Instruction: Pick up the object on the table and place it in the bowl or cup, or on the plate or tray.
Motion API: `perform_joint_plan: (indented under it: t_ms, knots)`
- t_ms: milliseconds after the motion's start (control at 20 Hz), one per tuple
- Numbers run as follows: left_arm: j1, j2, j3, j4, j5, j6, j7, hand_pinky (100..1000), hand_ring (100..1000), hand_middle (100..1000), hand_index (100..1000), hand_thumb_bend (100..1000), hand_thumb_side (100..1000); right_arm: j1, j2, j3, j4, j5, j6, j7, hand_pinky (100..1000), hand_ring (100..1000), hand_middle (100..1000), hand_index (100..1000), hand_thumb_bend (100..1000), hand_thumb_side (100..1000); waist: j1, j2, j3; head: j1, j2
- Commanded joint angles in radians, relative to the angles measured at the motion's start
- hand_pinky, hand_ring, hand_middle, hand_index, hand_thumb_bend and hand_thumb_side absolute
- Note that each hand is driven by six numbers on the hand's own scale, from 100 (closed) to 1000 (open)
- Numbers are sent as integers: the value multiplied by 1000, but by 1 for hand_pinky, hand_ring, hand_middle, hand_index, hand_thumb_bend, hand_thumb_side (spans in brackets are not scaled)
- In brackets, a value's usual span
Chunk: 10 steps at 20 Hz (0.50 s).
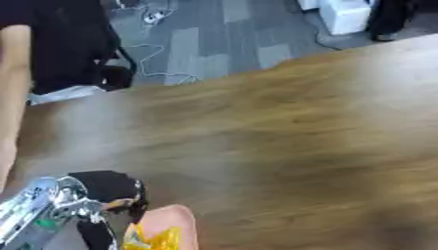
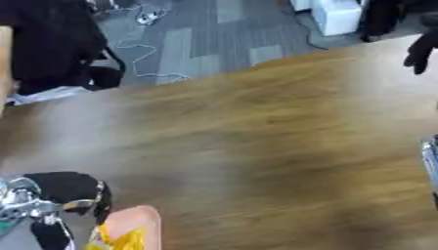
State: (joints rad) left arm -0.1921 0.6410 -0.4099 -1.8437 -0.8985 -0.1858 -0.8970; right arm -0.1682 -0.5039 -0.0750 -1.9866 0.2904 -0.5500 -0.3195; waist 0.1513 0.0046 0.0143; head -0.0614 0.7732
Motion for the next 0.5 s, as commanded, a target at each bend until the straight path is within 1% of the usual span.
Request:
perform_joint_plan:
  t_ms: [50, 200, 250, 300, 350, 400, 450, 500]
  knots:
    - [0, 2, 36, -4, -14, -5, -10, 334, 505, 544, 619, 517, 519, -14, -27, -10, -13, 1, 1, 2, 142, 303, 388, 697, 100, 1000, -8, -5, 3, -6, -3]
    - [3, -6, 53, -8, -19, 4, -10, 336, 506, 545, 622, 510, 534, -13, -27, -10, -13, 1, 1, 3, 140, 301, 387, 697, 100, 1000, -9, -6, 4, -7, -3]
    - [1, -12, 67, -14, -20, 11, -10, 339, 504, 543, 622, 487, 533, -12, -27, -10, -13, 2, 1, 3, 139, 300, 386, 696, 100, 1000, -9, -6, 5, -9, -3]
    - [1, -17, 79, -21, -17, 16, -10, 337, 505, 545, 623, 499, 534, -12, -27, -10, -13, 2, 1, 3, 140, 301, 386, 696, 100, 1000, -9, -6, 5, -10, -3]
    - [-5, -37, 113, -44, 0, 27, 9, 314, 469, 500, 576, 330, 515, -10, -26, -12, -13, 3, 2, 2, 139, 300, 386, 696, 100, 1000, -11, -7, 9, -13, -3]
    - [-8, -52, 149, -71, 27, 40, 38, 314, 469, 500, 576, 330, 515, -8, -26, -13, -13, 4, 2, 2, 139, 300, 386, 696, 100, 1000, -11, -7, 11, -15, -3]
    - [-17, -72, 187, -102, 55, 52, 84, 261, 430, 458, 538, 232, 540, -6, -25, -14, -13, 5, 3, 1, 137, 298, 385, 696, 100, 1000, -12, -7, 14, -17, -3]
    - [-29, -95, 234, -128, 90, 61, 177, 270, 434, 462, 541, 242, 542, -4, -24, -15, -13, 6, 4, 0, 137, 299, 385, 696, 100, 1000, -13, -8, 17, -19, -3]
